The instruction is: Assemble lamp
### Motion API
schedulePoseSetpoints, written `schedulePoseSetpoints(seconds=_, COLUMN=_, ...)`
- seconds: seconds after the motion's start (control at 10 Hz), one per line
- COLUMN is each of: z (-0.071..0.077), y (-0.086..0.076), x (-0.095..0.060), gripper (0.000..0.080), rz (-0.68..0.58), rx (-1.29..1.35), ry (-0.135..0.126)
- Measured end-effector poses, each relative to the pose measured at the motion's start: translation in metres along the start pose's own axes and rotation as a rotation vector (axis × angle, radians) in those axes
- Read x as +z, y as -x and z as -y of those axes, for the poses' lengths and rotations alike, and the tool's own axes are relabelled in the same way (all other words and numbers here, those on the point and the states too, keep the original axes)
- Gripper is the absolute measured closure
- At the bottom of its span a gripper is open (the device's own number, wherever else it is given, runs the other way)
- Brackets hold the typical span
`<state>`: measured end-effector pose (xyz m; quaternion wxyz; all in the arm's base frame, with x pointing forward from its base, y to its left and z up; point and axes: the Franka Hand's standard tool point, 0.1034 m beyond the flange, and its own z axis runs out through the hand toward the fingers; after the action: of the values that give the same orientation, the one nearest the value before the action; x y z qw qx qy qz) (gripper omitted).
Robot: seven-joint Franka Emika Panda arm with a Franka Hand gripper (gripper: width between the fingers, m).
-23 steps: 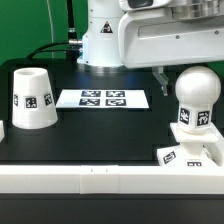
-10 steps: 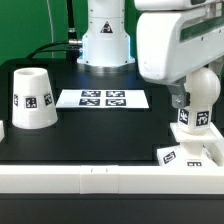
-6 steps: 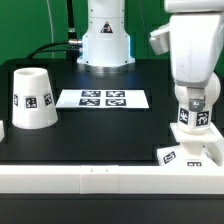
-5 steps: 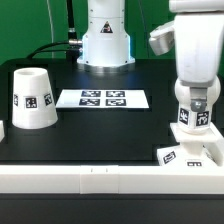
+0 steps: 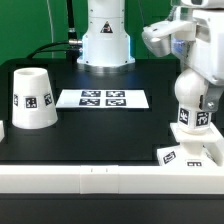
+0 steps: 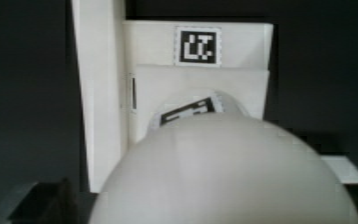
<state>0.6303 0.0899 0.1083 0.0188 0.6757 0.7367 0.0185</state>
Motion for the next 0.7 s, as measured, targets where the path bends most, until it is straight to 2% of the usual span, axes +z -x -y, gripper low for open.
schedulePoseSetpoints(seconds=0.3, z=0.0005, y=0.0039, x=0.0017, gripper=0.0101, rz=0.010, rx=-0.086, ry=-0.004)
schedulePoseSetpoints(seconds=0.4, z=0.0006, y=0.0042, x=0.0017, gripper=0.0226, rz=0.010, rx=-0.082, ry=-0.004)
schedulePoseSetpoints(seconds=0.7, z=0.0006, y=0.0045, x=0.0018, gripper=0.0226, rz=0.010, rx=-0.042, ry=-0.004)
